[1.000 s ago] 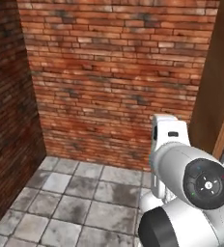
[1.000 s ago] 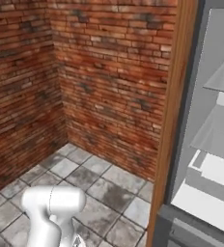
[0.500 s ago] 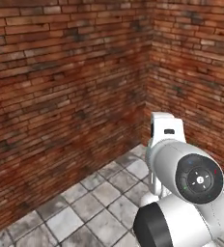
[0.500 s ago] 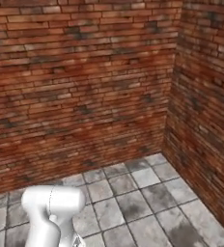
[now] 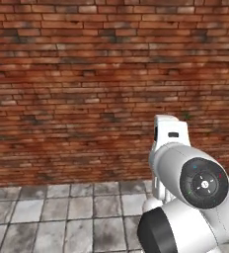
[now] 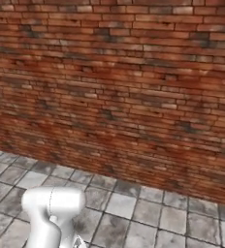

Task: Place the ketchup and mustard from the counter to the top shelf of the fridge. If the existing items in the fridge are on the top shelf, move them to other shelves.

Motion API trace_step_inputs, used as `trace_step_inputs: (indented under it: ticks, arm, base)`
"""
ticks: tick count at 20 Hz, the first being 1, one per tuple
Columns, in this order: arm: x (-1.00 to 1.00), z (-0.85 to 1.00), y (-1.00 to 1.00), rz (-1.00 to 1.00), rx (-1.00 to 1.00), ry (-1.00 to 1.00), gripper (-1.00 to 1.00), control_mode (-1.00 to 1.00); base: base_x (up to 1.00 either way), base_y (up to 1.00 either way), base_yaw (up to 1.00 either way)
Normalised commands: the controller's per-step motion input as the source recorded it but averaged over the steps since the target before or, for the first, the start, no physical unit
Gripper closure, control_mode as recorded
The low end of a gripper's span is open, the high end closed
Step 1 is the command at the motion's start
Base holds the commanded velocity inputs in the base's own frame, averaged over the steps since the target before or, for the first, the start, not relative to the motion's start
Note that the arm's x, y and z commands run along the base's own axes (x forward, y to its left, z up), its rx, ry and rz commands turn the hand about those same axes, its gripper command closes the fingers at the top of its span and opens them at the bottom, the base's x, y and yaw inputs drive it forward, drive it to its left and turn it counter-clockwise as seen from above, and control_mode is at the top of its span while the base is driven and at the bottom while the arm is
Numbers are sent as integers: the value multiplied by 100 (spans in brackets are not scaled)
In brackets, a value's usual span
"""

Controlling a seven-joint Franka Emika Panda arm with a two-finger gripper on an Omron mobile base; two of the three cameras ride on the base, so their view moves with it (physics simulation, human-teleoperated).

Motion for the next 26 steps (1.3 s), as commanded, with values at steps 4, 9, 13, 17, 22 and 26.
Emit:
trace_step_inputs:
  ticks: [4,9,13,17,22,26]
  arm:
    - [0,0,0,0,0,0,-100,100]
    - [0,0,0,0,0,0,-100,100]
    - [0,0,0,0,0,0,-100,100]
    - [0,0,0,0,0,0,-100,100]
    - [0,0,0,0,0,0,-100,100]
    - [0,0,0,0,0,0,-100,100]
  base:
    - [0,0,100]
    - [3,0,100]
    - [52,-10,93]
    - [100,-20,70]
    - [100,-14,52]
    - [100,0,34]
